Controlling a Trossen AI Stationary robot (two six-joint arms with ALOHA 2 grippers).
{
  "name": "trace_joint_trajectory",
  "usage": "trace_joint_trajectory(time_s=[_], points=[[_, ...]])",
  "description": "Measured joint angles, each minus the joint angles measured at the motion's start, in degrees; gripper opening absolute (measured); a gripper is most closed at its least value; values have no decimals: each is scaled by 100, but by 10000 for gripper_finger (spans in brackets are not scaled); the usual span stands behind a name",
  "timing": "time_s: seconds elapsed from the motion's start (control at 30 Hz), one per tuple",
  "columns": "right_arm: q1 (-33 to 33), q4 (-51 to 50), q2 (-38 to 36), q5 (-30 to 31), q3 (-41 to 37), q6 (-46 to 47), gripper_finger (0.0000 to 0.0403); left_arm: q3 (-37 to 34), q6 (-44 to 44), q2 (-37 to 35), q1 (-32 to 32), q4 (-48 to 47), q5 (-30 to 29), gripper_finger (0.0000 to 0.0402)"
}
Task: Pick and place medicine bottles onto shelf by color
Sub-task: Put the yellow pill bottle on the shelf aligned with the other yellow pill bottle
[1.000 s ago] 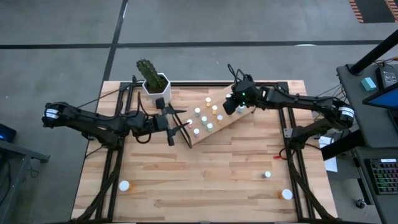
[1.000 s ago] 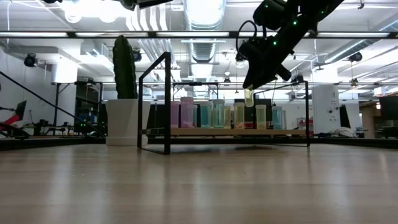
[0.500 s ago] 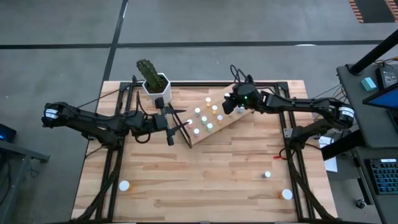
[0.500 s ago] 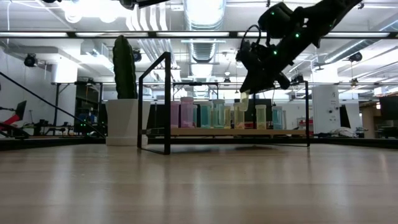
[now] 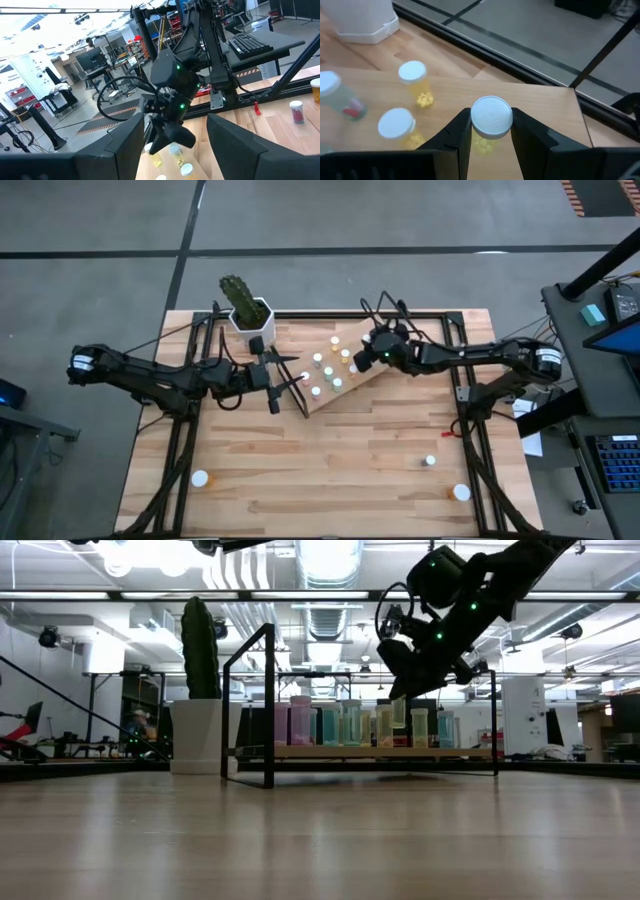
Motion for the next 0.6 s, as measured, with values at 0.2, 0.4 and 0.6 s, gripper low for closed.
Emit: trace_joint_trajectory(time_s=[0.2, 0.4, 0.6], points=[[-15, -5, 258, 122, 120, 194, 112, 0, 0, 2, 0, -2, -1, 199], [-15, -17, 530, 136, 282, 212, 111, 0, 0, 4, 0, -2, -2, 199], [-15, -190, 595, 134, 283, 307, 111, 0, -2, 4, 0, 0, -4, 199]])
